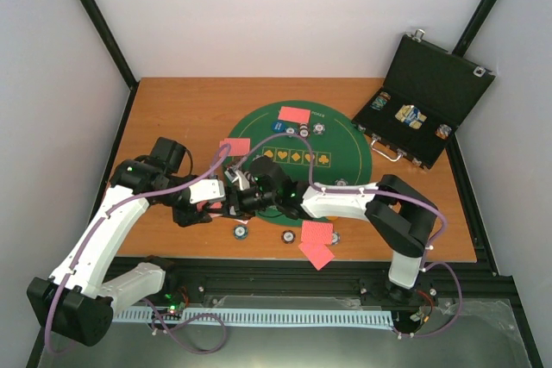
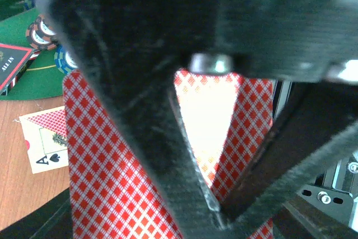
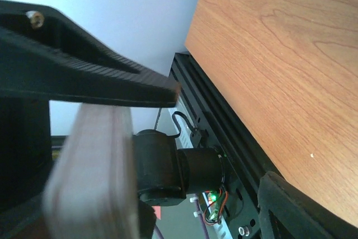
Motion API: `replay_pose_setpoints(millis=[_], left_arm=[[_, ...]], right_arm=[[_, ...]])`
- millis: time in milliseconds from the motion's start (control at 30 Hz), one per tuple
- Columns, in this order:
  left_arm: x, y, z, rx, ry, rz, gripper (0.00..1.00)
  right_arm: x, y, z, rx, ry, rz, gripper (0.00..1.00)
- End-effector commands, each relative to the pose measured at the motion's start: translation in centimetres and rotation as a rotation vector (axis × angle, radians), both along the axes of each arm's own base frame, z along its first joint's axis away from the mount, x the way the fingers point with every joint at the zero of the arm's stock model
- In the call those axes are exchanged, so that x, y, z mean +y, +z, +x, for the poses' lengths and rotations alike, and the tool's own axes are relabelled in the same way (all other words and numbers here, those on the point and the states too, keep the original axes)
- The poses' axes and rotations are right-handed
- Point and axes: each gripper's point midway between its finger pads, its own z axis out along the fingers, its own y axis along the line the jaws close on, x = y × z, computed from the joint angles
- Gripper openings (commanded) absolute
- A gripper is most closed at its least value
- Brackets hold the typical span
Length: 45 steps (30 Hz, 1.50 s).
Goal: Distribute texas hold em gaming equipment
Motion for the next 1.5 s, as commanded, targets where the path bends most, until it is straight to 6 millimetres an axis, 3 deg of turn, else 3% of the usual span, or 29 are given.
replay_pose_setpoints(millis=[0, 167, 300, 633, 733, 900, 1000, 1267, 1467], left_arm=[[-0.5, 1.7, 0.1, -0.049, -0.023, -0.036, 0.52], [-0.5, 1.9, 0.1, -0.053, -0.026, -0.038, 0.52], [-0.6, 1.9, 0.1, -0.05, -0.027, -0.041, 0.52], [-0.5, 1.9, 0.3, -0.054, -0.025, -0.036, 0.52], [-0.5, 1.8, 0.2, -0.052, -0.027, -0.034, 0.52], [-0.4, 1.4, 0.2, -0.049, -0.028, -0.031, 0.52], [-0.4, 1.4, 0.2, -0.047, -0.027, -0.031, 0.52], [-0.4, 1.4, 0.2, -0.046, -0.027, -0.03, 0.52], [-0.4, 1.6, 0.2, -0.054, -0.026, -0.028, 0.52]], right_arm=[[0.1, 0.1, 0.8, 0.006, -0.01, 0.011, 0.75], [-2.4, -1.4, 2.2, 0.029, -0.066, -0.035, 0.66], [-3.9, -2.3, 2.7, 0.026, -0.092, -0.092, 0.48], [-4.4, -0.9, 2.9, -0.01, -0.091, -0.101, 0.4], [-4.5, -1.0, 2.8, -0.014, -0.087, -0.113, 0.44], [-2.5, 1.8, 1.6, -0.041, -0.033, -0.009, 0.64], [-1.1, 3.4, 0.9, -0.057, -0.001, 0.047, 0.67], [-0.1, 1.6, 0.5, -0.022, 0.014, 0.024, 0.63], [-2.0, -0.5, 1.5, -0.008, -0.02, -0.056, 0.55]])
